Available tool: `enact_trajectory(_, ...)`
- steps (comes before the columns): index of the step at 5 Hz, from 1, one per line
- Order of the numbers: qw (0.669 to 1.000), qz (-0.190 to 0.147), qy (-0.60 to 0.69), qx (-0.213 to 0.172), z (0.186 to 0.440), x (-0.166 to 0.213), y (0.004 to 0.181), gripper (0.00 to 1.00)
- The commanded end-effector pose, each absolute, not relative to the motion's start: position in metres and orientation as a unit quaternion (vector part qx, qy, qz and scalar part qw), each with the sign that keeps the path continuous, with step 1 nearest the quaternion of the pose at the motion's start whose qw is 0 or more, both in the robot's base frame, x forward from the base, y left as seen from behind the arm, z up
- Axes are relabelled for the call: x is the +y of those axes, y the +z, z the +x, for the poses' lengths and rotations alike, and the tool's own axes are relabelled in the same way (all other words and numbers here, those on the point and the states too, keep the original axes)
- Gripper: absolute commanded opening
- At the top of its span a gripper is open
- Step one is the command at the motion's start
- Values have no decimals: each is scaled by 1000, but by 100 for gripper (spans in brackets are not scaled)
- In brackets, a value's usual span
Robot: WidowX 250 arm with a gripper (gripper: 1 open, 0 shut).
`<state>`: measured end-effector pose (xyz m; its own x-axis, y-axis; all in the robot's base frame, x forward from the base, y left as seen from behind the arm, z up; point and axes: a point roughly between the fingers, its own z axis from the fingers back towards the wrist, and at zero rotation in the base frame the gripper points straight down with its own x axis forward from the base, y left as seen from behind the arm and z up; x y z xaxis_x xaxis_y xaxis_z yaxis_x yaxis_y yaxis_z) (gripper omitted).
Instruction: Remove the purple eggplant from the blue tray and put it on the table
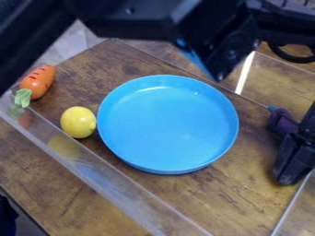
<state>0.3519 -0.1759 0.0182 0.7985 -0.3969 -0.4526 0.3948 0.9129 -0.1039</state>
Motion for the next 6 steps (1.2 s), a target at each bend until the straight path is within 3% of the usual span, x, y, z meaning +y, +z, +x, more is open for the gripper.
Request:
enact_trajectory(1, 958, -12, -186, 217, 349, -170, 37, 100)
enact_trajectory(3, 965, -26, -138, 222, 347, -172, 41, 100)
enact_trajectory(4, 966, -29, -127, 224, 344, -173, 40, 0)
enact_trajectory(6, 968, -29, -107, 225, 337, -174, 44, 0)
